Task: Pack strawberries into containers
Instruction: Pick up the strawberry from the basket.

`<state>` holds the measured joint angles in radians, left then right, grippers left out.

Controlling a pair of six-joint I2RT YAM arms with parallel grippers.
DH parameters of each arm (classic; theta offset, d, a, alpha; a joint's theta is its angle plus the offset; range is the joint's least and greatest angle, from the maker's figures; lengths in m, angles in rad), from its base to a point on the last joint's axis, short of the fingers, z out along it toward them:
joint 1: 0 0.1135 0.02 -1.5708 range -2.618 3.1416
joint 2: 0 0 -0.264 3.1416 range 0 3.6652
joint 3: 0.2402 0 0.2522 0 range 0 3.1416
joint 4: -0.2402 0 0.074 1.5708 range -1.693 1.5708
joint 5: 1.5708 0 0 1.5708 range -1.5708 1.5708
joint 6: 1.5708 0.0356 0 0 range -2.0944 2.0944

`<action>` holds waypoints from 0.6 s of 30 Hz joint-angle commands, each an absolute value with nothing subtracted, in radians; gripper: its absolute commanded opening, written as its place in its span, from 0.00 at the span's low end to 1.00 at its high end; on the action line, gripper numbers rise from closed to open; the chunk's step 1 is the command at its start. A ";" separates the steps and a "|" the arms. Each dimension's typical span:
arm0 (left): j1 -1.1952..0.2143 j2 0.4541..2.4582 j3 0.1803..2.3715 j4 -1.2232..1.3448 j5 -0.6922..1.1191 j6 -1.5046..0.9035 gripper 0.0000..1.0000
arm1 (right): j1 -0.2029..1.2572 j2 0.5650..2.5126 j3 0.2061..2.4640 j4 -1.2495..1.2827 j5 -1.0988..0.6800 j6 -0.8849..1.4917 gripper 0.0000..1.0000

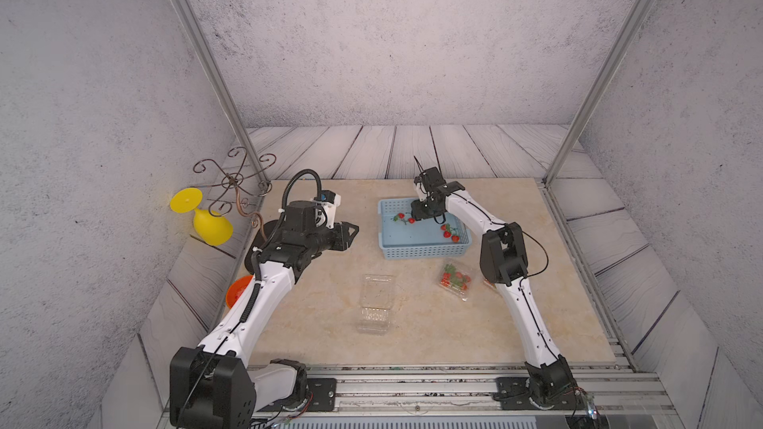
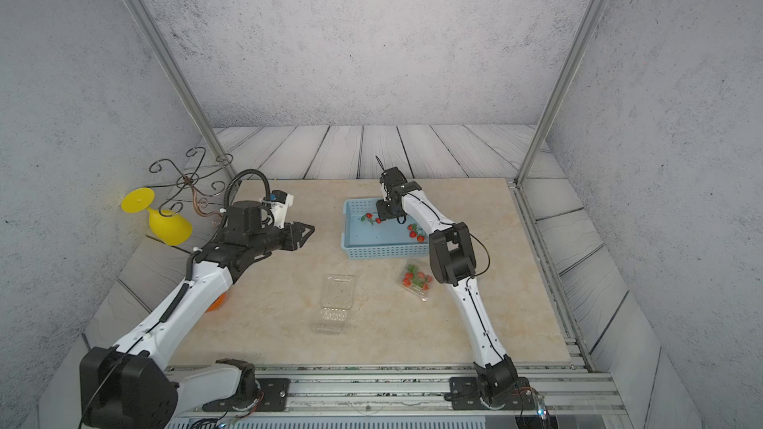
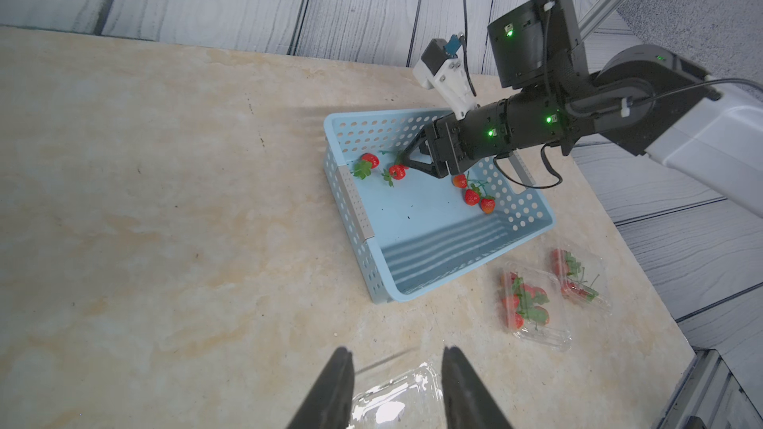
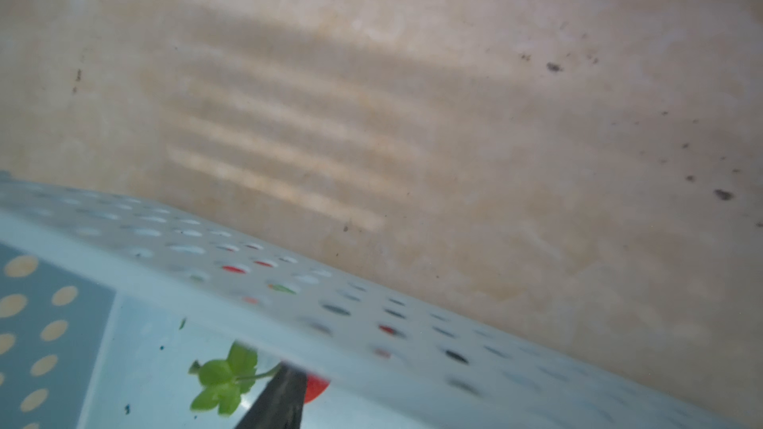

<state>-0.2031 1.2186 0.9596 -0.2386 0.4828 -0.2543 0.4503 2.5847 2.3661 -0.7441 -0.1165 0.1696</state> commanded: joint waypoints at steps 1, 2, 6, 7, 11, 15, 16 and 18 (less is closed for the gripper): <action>-0.187 1.222 0.947 -0.209 0.522 -0.261 0.40 | 0.451 2.625 2.380 -0.722 -0.155 0.192 0.56; -0.186 1.223 0.947 -0.209 0.522 -0.261 0.40 | 0.451 2.633 2.386 -0.721 -0.160 0.195 0.56; -0.181 1.224 0.946 -0.209 0.524 -0.261 0.40 | 0.448 2.658 2.419 -0.734 -0.158 0.201 0.56; -0.181 1.224 0.946 -0.209 0.525 -0.261 0.40 | 0.448 2.661 2.421 -0.732 -0.157 0.201 0.56; -0.178 1.225 0.946 -0.208 0.527 -0.262 0.40 | 0.446 2.683 2.445 -0.750 -0.147 0.201 0.55; -0.178 1.226 0.946 -0.206 0.529 -0.262 0.40 | 0.445 2.693 2.447 -0.753 -0.143 0.206 0.51; -0.177 1.225 0.946 -0.207 0.528 -0.263 0.40 | 0.445 2.694 2.445 -0.753 -0.143 0.207 0.51; -0.176 1.225 0.946 -0.206 0.529 -0.262 0.40 | 0.445 2.690 2.442 -0.754 -0.143 0.210 0.48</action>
